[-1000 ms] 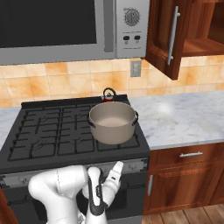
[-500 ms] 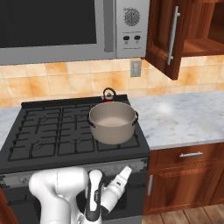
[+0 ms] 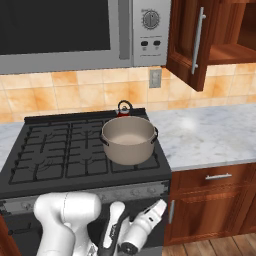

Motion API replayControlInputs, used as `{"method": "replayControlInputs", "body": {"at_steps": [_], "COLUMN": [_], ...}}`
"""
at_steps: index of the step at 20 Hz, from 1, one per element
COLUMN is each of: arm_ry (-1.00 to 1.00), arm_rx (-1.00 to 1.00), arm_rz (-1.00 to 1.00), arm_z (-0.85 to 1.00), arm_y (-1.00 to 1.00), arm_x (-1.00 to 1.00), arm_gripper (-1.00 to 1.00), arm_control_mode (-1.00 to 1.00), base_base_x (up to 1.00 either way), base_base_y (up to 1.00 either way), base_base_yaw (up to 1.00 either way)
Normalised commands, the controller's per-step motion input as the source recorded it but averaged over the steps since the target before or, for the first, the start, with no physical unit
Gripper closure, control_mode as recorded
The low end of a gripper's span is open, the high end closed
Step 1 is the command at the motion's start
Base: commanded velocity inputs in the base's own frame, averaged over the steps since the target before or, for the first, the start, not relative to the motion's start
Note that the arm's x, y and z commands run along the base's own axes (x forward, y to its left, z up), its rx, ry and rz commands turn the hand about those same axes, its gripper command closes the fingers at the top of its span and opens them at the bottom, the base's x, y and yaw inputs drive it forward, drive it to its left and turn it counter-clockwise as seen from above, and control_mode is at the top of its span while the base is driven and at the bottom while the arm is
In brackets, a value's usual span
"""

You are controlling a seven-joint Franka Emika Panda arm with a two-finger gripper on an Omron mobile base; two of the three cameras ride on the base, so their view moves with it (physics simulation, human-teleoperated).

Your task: Pick the kettle from the cabinet and place it on a stove burner. Then pick the pot from the counter and place it on another stove burner. Finally, turn both burners on.

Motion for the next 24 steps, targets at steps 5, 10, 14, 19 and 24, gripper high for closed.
{"method": "replayControlInputs", "body": {"at_steps": [5, 10, 14, 19, 24], "arm_ry": [0.0, 0.0, 0.0, 0.0, 0.0], "arm_rx": [0.38, 0.35, 0.3, 0.23, 0.02], "arm_rz": [0.13, 0.18, 0.14, 0.09, 0.07], "arm_z": [-0.01, 0.0, 0.0, 0.0, 0.0], "arm_y": [-0.39, -0.03, 0.0, 0.0, 0.27], "arm_x": [0.07, 0.17, 0.08, 0.01, 0.0], "arm_gripper": [-1.0, -1.0, -1.0, -1.0, -1.0], "arm_control_mode": [-1.0, -1.0, -1.0, -1.0, -1.0], "base_base_x": [0.0, 0.0, 0.0, 0.0, 0.0], "base_base_y": [0.0, 0.0, 0.0, 0.0, 0.0], "base_base_yaw": [0.0, 0.0, 0.0, 0.0, 0.0]}}
